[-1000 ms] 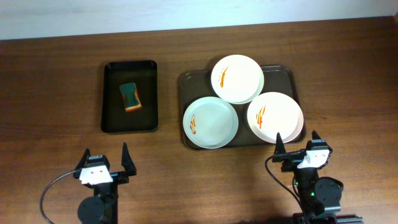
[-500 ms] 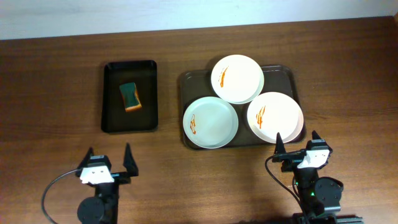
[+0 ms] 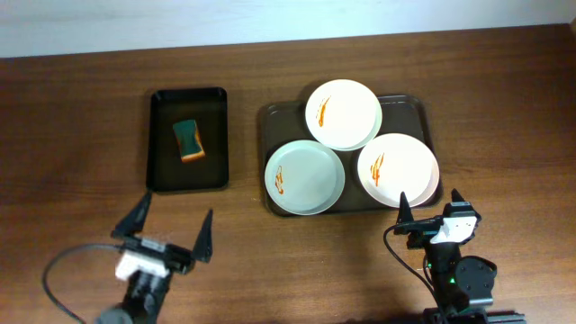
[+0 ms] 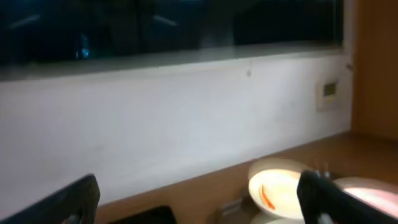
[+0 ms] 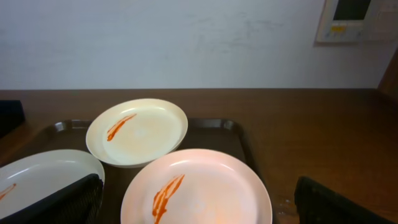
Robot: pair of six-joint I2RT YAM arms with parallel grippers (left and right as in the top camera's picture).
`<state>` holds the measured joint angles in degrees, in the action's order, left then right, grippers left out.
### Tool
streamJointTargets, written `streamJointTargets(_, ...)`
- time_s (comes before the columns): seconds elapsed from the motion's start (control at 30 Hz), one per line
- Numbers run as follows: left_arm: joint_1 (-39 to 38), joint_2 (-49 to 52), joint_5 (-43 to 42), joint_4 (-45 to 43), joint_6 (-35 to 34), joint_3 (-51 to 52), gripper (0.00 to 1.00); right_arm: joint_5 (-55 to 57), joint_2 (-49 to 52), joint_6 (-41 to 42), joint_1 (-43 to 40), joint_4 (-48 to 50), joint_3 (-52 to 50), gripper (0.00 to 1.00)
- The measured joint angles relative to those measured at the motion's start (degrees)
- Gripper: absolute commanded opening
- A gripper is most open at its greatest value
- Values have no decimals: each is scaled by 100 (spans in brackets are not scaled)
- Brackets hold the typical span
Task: Clean dirty plates on tray and stack at the side
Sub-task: 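Reach the left gripper down to the green sponge in the black tray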
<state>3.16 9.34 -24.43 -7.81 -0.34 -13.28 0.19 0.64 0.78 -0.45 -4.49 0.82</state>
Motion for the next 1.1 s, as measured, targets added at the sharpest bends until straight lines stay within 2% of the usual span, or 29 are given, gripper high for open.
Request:
streamJointTargets(0.03,0,271,28,212,50,-267,100,2,13,2,0,15,2,98)
streamJointTargets(0.1,-4,2424,105,1943,243,-2452,100,2,0,0,0,4,-2,98)
streamJointTargets(0.13,0,3056,164,2304,313,-2929,100,0,11,2,0,2,-2,98)
streamJointTargets(0.17,-4,3759,127,3670,363,-3757,99,4,-7,2,0,7,-2,98)
streamJointTargets(0.2,-17,5134,37,4463,424,-5071,99,2,7,2,0,9,-4,98)
streamJointTargets(0.23,-13,5821,-46,4789,437,-5598,99,2,4,4,0,7,-4,98)
streamJointTargets(0.3,-13,6857,-509,5313,448,-6356,99,2,4,0,0,7,-4,98)
streamJointTargets(0.37,-15,7493,-592,5812,461,-7036,99,0,4,-2,0,4,-4,98)
streamJointTargets(0.4,-17,7733,-400,6161,487,-7401,99,0,4,2,0,4,-4,98)
streamJointTargets(0.47,-20,8505,723,7267,492,-8684,99,2,4,0,0,7,-4,98)
streamJointTargets(0.53,-13,8878,1213,7479,481,-8990,100,2,4,0,0,7,-4,98)
streamJointTargets(0.6,-13,9366,1287,7469,393,-9009,99,2,4,2,0,7,-4,98)
streamJointTargets(0.8,-15,9897,566,7211,284,-9012,100,2,4,2,0,7,-4,98)
streamJointTargets(0.9,-15,10371,560,7204,-61,-9012,88,2,4,2,0,7,-4,98)
streamJointTargets(1.0,-15,11119,634,7204,-385,-9012,84,2,4,-2,0,4,-4,98)
streamJointTargets(1.03,-15,11291,647,7204,-428,-9012,77,2,4,4,0,7,-4,99)
streamJointTargets(1.1,-15,11503,741,7189,-525,-9012,74,2,4,0,0,4,-4,98)
